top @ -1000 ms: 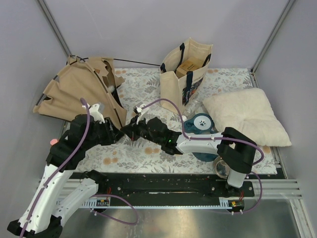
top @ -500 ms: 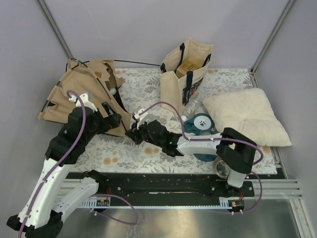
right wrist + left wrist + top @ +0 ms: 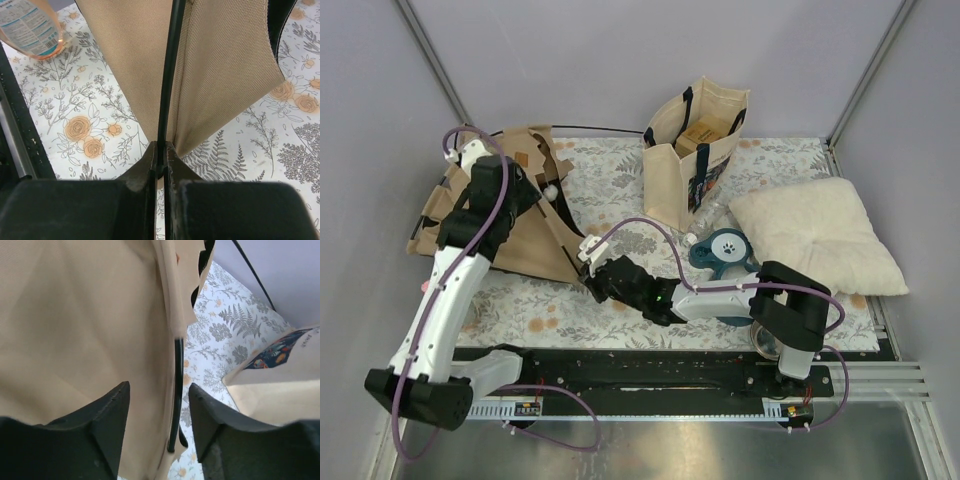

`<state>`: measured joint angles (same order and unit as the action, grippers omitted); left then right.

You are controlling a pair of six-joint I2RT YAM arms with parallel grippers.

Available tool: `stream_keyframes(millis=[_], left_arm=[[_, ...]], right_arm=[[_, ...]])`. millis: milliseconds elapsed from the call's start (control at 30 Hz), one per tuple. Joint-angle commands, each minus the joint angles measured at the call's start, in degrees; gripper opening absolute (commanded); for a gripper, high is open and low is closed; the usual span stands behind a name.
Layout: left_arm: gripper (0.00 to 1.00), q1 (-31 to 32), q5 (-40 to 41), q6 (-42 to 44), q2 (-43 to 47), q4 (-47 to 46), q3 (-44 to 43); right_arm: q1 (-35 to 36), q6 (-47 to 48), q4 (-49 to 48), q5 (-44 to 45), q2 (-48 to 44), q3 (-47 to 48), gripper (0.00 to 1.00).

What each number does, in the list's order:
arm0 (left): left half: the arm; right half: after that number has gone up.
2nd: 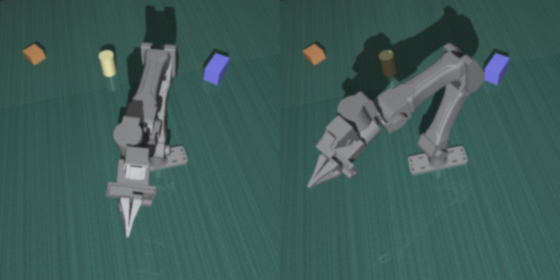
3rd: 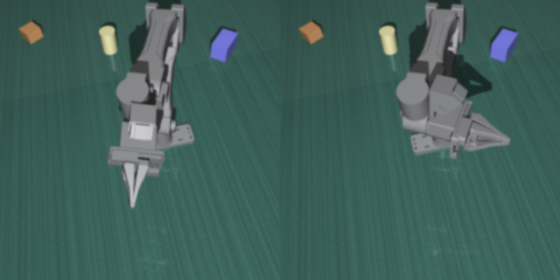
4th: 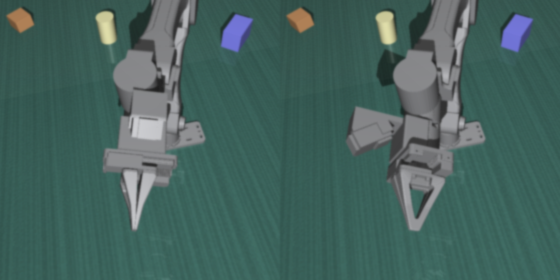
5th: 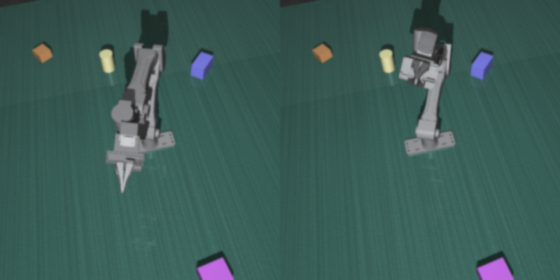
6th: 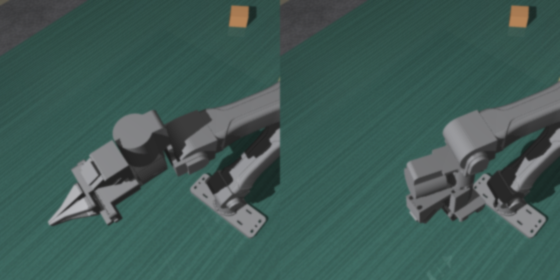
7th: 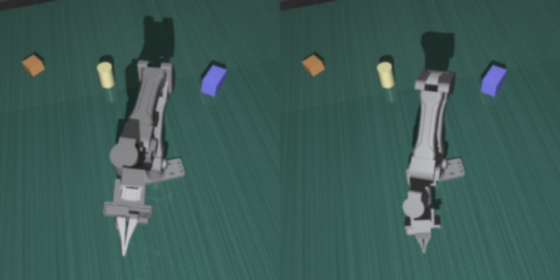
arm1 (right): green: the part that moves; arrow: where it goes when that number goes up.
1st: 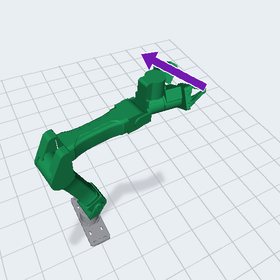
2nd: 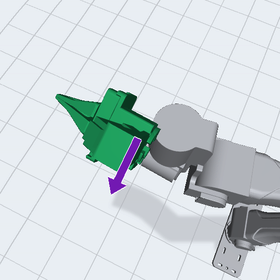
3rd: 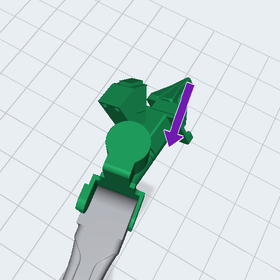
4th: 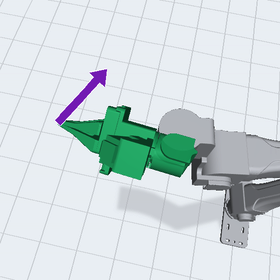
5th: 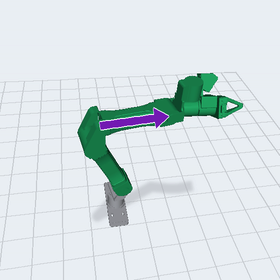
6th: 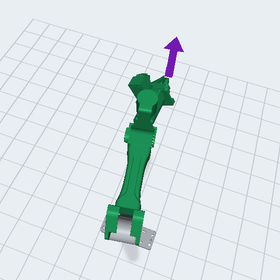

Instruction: Set up the pet tent

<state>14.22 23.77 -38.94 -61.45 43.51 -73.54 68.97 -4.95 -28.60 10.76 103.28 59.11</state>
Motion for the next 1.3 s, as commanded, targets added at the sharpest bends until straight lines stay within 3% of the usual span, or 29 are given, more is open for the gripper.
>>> stream_keyframes(millis=[0, 167, 267, 533, 700, 800, 1267], left_arm=[[0.45, -2.79, -5.92, -0.26, -4.46, -3.68, -3.8], [0.24, -3.67, -7.51, 2.46, -8.33, -5.1, -6.17], [0.0, -3.93, -8.21, 3.87, -10.17, -5.1, -7.58], [0.0, -3.85, -7.95, 8.08, -9.13, -9.05, -8.64], [0.0, -3.85, -9.09, 12.39, -6.06, -14.31, -7.24], [0.0, -3.85, -10.32, 14.5, -3.77, -17.57, -5.83], [0.0, -3.85, -13.75, 14.42, 8.45, -30.49, 0.32]], right_arm=[[0.11, 3.19, 0.39, 2.42, 0.69, 2.67, 0.07], [0.2, 4.42, 0.39, 2.33, 0.95, 3.11, 0.1], [0.2, 4.6, 0.82, 3.03, 0.69, 3.64, 0.21], [0.11, 7.5, 0.65, 6.72, -3.87, 3.73, 0.73], [0.03, 7.85, 1.18, 6.9, -9.14, 2.33, 0.94], [0.03, 7.94, 2.05, 6.81, -12.75, 1.36, 1.0], [-2.08, 7.41, 7.33, 6.81, -30.32, -0.4, 1.0]])
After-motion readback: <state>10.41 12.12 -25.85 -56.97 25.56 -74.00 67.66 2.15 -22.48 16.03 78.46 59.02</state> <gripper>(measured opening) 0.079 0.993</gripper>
